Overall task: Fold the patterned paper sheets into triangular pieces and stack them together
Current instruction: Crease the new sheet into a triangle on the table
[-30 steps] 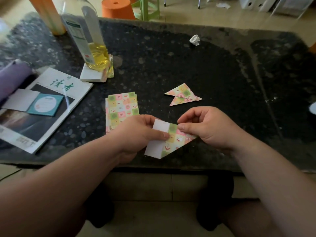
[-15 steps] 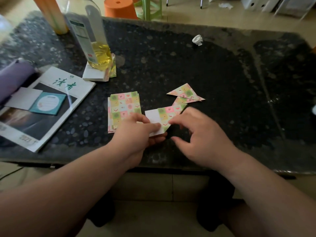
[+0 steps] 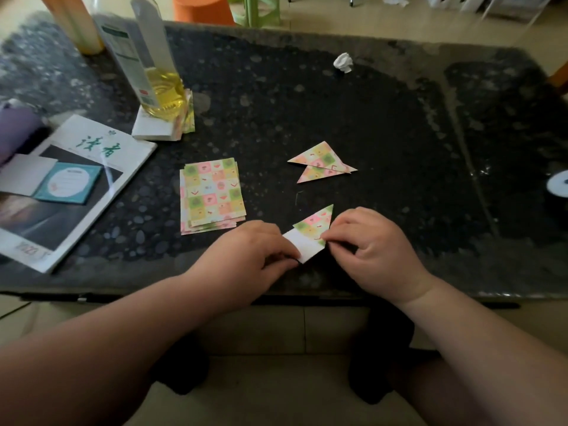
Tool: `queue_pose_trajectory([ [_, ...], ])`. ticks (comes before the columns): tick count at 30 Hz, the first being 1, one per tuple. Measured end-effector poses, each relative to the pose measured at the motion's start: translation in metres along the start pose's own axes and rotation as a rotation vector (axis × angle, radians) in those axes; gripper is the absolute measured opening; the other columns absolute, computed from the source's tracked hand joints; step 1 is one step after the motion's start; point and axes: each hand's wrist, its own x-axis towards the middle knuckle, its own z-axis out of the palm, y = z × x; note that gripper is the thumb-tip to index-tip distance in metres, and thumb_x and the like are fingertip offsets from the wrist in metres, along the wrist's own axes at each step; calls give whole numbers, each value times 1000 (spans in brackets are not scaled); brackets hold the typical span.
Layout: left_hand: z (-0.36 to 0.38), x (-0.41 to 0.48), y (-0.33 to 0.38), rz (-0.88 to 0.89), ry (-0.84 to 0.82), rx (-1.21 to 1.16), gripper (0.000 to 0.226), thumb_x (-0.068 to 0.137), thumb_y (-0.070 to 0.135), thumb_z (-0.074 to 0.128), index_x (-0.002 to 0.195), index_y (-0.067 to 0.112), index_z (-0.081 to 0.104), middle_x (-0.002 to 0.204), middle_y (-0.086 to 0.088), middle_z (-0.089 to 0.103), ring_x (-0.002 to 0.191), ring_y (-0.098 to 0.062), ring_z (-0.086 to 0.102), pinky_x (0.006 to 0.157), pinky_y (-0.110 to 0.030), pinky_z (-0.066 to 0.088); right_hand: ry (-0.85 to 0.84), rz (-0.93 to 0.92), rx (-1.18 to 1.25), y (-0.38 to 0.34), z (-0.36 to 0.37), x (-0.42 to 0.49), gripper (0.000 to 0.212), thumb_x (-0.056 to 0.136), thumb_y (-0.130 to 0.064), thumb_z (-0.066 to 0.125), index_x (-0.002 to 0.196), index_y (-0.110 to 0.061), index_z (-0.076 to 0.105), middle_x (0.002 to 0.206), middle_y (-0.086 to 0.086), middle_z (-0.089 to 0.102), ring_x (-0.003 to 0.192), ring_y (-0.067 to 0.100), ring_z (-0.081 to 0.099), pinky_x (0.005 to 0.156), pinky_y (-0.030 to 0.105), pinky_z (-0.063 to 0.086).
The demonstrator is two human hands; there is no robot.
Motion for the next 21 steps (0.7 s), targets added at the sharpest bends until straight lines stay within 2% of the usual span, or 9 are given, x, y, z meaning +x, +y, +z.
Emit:
queue_pose_trajectory([
  [2,9,3,-2,97,42,64,17,93,34,71,107,27,78,89,15,57,86,-9,51,76,-27,45,-37,6,-6,2,1,-5,15,87,-13,70,96,-13,82,94,-2,73,86,17,64,73,39,55],
  [4,15,7,-4,155,43,125,24,91,38,67,109,28,78,96,9,60,89,-12,51,78,-26,43,-51,15,-13,4,2,-7,15,87,-14,70,97,-14,82,93,-2,72,86,17,64,72,39,55],
  [9,25,9,-4,184,8,80,30,97,40,54,104,26,79,100,10,62,91,-13,53,81,-38,53,-97,19,-50,8,5,-12,15,86,-16,69,93,-16,82,90,-3,71,83,19,63,67,39,55],
  [11,28,10,-7,150,-2,55,22,96,35,61,102,25,80,98,12,62,91,-13,53,81,-38,54,-180,54,-45,5,3,-11,15,88,-16,68,95,-19,81,93,-7,68,89,19,63,71,39,55],
  [14,26,14,-6,46,-74,25,11,94,28,72,102,28,79,98,16,61,94,-12,52,87,-40,51,-411,264,-9,0,-7,-2,19,92,-22,70,107,-28,79,100,-16,63,96,8,61,83,29,52],
  [16,24,19,-3,1,-139,22,13,95,32,70,105,32,78,99,19,58,98,-10,50,92,-35,47,-508,448,86,-3,-12,7,14,91,-24,73,101,-30,79,90,-15,70,83,3,65,75,22,51],
  [18,21,25,1,-31,-203,12,14,96,35,67,107,35,77,102,21,56,101,-6,48,94,-29,43,-589,625,239,-5,-13,15,6,91,-23,75,93,-27,79,75,-8,76,59,3,65,58,19,50],
  [19,19,29,2,-61,-237,8,14,97,36,66,107,36,76,105,22,57,104,-4,48,94,-25,40,-639,693,281,-7,-14,19,4,92,-22,75,91,-25,78,71,-5,76,48,5,61,50,19,47],
  [21,15,36,5,-146,-296,-5,13,97,37,66,106,37,75,106,21,58,103,-1,50,88,-18,39,-705,784,312,-10,-17,26,4,92,-22,75,89,-22,77,70,0,77,40,9,51,41,18,40],
])
